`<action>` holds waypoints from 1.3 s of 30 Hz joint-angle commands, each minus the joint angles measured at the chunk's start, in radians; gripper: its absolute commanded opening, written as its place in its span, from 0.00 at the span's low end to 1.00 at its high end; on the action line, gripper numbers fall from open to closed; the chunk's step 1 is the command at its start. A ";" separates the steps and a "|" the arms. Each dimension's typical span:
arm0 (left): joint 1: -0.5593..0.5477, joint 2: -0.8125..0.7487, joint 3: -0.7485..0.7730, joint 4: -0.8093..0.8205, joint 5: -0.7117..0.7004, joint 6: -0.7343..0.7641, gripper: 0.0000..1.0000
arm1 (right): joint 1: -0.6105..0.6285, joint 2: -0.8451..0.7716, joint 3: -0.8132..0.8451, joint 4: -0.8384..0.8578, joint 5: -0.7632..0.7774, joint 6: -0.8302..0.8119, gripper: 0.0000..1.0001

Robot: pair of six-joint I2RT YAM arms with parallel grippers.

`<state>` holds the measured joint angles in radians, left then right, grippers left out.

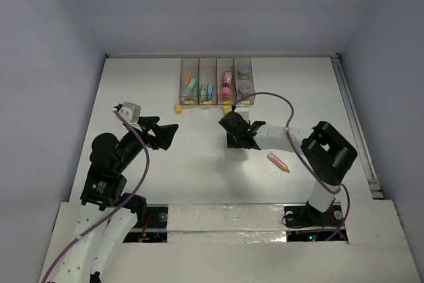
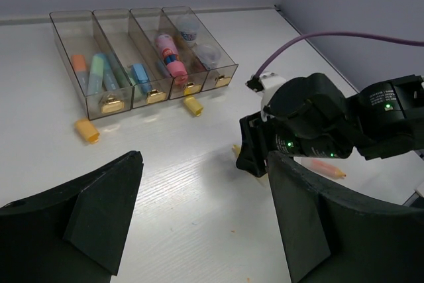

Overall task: Sort the stationery into containers
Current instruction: Pick up the pen from the center of the board.

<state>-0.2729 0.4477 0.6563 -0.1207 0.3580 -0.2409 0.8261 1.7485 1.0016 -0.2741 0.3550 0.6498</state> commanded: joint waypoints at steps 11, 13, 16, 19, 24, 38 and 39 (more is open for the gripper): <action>0.001 0.026 0.014 0.052 0.068 -0.006 0.72 | 0.038 0.089 0.144 -0.214 0.125 -0.047 0.00; 0.001 0.040 0.013 0.061 0.105 -0.008 0.72 | 0.038 0.007 0.150 -0.107 0.085 -0.058 0.00; 0.001 0.074 0.006 0.065 0.137 -0.012 0.70 | 0.048 -0.119 0.128 0.114 0.010 -0.079 0.00; -0.008 0.118 0.002 0.066 0.166 -0.014 0.68 | 0.079 -0.170 0.155 0.262 0.041 -0.088 0.00; -0.008 0.180 0.005 0.062 0.174 -0.015 0.67 | 0.142 -0.175 0.177 0.508 0.059 -0.089 0.01; -0.008 0.236 0.006 0.052 0.131 -0.014 0.55 | 0.271 -0.130 0.192 0.828 0.032 -0.082 0.00; -0.008 0.238 0.006 0.052 0.133 -0.015 0.53 | 0.271 -0.130 0.192 0.835 0.030 -0.082 0.00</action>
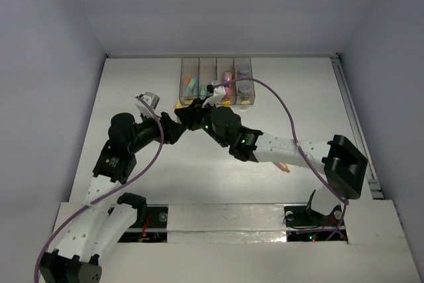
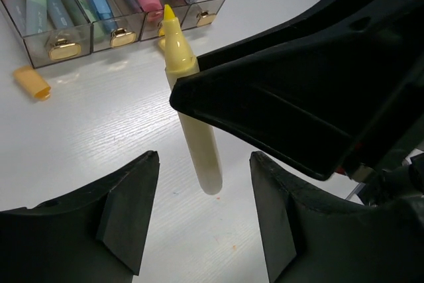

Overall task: Sort the stationery into containers
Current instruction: Pick up the pen from the center of the board, then move the pen cap to the center of the board.

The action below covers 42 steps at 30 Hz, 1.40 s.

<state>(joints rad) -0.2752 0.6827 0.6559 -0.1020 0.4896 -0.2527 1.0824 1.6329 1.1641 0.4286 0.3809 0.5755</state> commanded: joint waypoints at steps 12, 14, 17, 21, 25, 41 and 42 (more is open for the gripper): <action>-0.005 0.021 0.016 0.036 -0.017 -0.002 0.14 | 0.024 -0.031 -0.014 0.173 -0.027 0.018 0.00; -0.005 0.015 0.017 0.030 -0.029 -0.002 0.00 | 0.024 -0.034 -0.017 0.173 -0.030 0.018 0.00; -0.005 0.002 0.021 0.028 -0.049 0.001 0.00 | 0.024 -0.048 -0.032 0.174 -0.031 0.023 0.01; -0.005 -0.012 0.021 0.030 -0.054 0.004 0.00 | 0.024 -0.093 -0.076 0.147 -0.045 0.041 0.41; -0.005 -0.020 0.027 0.024 -0.068 0.006 0.00 | -0.058 -0.183 -0.150 0.108 -0.158 0.107 0.75; -0.005 -0.063 0.033 0.008 -0.080 0.020 0.00 | -0.386 -0.032 -0.097 -0.415 -0.189 -0.173 0.10; -0.005 -0.066 0.031 0.007 -0.080 0.018 0.00 | -0.386 -0.001 -0.068 -0.468 -0.174 -0.190 0.12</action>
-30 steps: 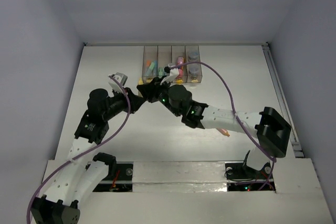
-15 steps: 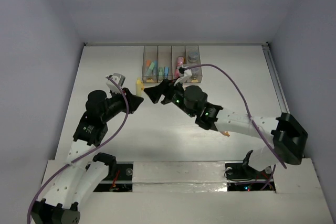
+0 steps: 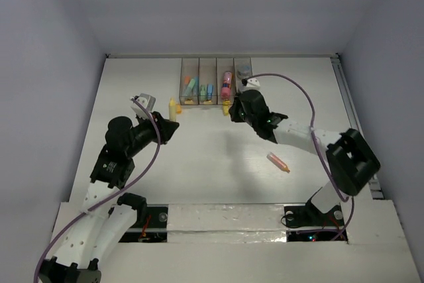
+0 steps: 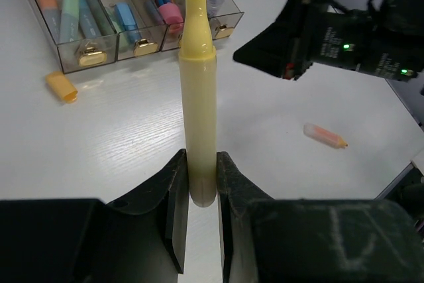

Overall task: Sort the stationery into containers
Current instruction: Move the pen cap to the center of the board.

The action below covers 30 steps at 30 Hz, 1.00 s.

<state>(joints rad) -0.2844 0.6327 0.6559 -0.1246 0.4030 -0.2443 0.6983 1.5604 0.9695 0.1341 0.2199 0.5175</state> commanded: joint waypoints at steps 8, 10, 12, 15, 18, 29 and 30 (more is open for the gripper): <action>0.004 -0.044 0.028 0.029 0.010 0.011 0.00 | -0.045 0.303 0.305 -0.245 0.024 -0.234 0.56; 0.004 -0.038 0.031 0.032 0.019 0.010 0.00 | -0.054 0.349 0.333 -0.226 0.026 -0.246 0.56; 0.004 -0.033 0.030 0.033 0.025 0.010 0.00 | -0.054 0.375 0.345 -0.199 0.026 -0.255 0.56; 0.004 -0.031 0.031 0.034 0.028 0.010 0.00 | -0.063 0.429 0.393 -0.200 0.032 -0.261 0.56; 0.004 -0.030 0.031 0.034 0.026 0.010 0.00 | -0.063 0.467 0.423 -0.200 0.047 -0.266 0.52; 0.004 -0.022 0.034 0.039 0.039 0.011 0.00 | -0.063 0.524 0.443 -0.188 0.072 -0.254 0.28; 0.004 -0.025 0.034 0.039 0.037 0.011 0.00 | -0.063 0.518 0.434 -0.192 0.070 -0.246 0.25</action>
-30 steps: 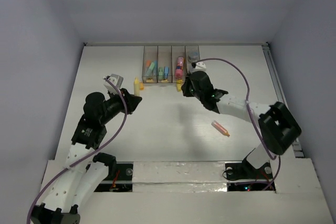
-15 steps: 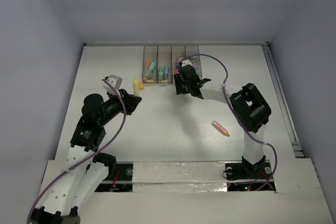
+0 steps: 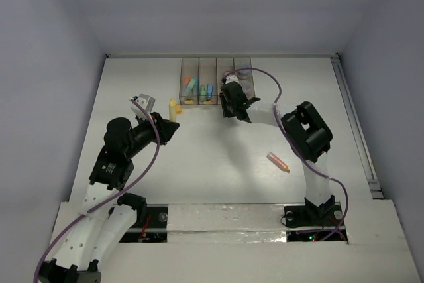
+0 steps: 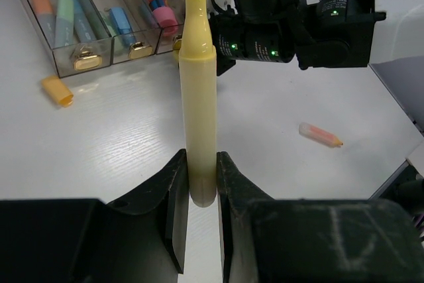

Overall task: Sort the stationery into containers
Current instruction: Move the pen cap to the center of the board, then close the pen cap on the pen.

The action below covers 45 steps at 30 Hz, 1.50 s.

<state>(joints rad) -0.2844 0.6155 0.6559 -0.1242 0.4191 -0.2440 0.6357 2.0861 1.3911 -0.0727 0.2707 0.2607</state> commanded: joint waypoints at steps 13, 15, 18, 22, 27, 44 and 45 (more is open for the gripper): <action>0.004 -0.016 0.031 0.040 0.029 0.009 0.00 | 0.168 -0.256 -0.303 -0.078 0.016 0.230 0.22; 0.004 -0.020 0.030 0.040 0.033 0.009 0.00 | 0.191 -0.273 -0.329 -0.090 0.013 0.244 0.25; 0.004 -0.019 0.031 0.041 0.033 0.009 0.00 | 0.191 -0.285 -0.356 -0.082 0.015 0.258 0.41; 0.004 -0.019 0.030 0.041 0.033 0.009 0.00 | 0.191 -0.268 -0.327 -0.099 0.032 0.238 0.52; 0.004 -0.028 0.027 0.038 0.027 0.009 0.00 | 0.191 -0.244 -0.279 -0.134 0.019 0.200 0.56; 0.004 -0.022 0.031 0.037 0.029 0.009 0.00 | 0.191 -0.143 -0.156 -0.256 0.051 0.130 0.38; 0.004 -0.025 0.031 0.037 0.029 0.011 0.00 | 0.191 -0.141 -0.155 -0.257 0.051 0.132 0.36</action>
<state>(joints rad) -0.2844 0.5991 0.6559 -0.1242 0.4366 -0.2440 0.8314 1.9118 1.2163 -0.2848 0.3119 0.4046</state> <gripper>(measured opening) 0.142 0.375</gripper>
